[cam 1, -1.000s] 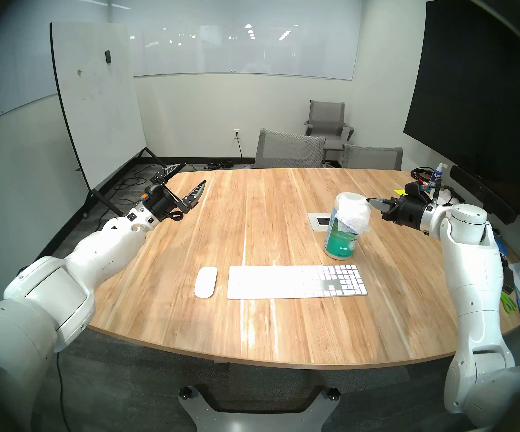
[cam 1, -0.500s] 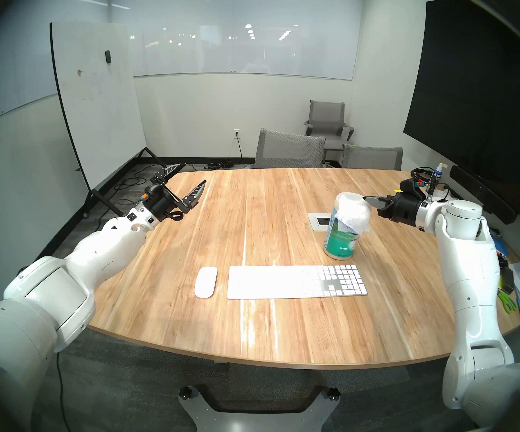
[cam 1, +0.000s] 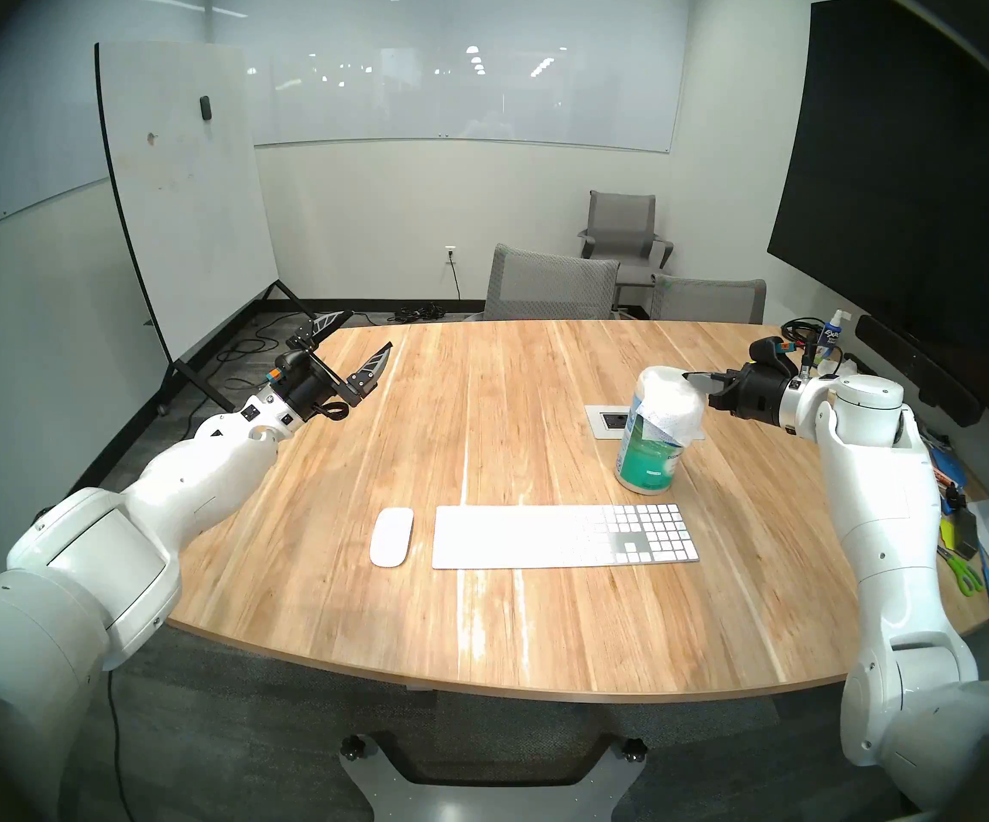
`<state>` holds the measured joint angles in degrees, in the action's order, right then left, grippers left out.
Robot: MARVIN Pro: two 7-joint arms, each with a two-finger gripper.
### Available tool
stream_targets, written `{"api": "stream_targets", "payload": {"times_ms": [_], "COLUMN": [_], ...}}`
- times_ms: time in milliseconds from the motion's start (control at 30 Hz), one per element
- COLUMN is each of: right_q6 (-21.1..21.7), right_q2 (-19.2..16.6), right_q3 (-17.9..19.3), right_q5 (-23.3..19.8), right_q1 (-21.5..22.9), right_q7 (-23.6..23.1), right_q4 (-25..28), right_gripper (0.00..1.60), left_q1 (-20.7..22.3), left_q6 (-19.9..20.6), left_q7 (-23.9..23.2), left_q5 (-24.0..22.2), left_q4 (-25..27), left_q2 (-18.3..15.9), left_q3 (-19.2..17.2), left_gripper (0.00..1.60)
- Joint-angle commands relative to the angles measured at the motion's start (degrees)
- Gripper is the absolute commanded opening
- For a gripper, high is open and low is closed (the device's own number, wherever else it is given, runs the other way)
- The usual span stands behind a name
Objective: Wipe the keyboards and mice with a disinfecting wipe, then set the wipe down
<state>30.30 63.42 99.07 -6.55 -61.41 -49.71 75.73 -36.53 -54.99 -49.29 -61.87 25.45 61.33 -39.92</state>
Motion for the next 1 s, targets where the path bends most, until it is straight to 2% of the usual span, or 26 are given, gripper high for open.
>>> {"api": "stream_targets", "payload": {"times_ms": [0, 100, 333, 967], "right_q6": [-0.44, 0.57, 0.61, -1.65], "right_q2": [-0.84, -1.09, -1.18, -1.88], "right_q3": [-0.3, -0.36, -1.0, -2.99], "right_q5": [0.23, 0.38, 0.96, 3.15], "right_q1": [1.86, 0.93, 0.83, 1.12], "right_q7": [-0.38, -0.3, -0.17, -0.51], "right_q4": [1.09, 3.35, 3.43, -0.26], "right_gripper": [0.0, 0.0, 0.0, 0.0], "left_q1": [1.33, 1.33, 1.34, 1.34], "left_q6": [0.05, 0.04, 0.05, 0.06], "left_q7": [0.07, 0.07, 0.06, 0.06], "left_q5": [-0.12, -0.12, -0.12, -0.12], "left_q4": [0.39, 0.39, 0.39, 0.38], "left_q2": [-0.08, -0.08, -0.08, -0.07], "left_q3": [-0.36, -0.36, -0.36, -0.37], "left_gripper": [1.6, 1.6, 1.6, 1.6]}}
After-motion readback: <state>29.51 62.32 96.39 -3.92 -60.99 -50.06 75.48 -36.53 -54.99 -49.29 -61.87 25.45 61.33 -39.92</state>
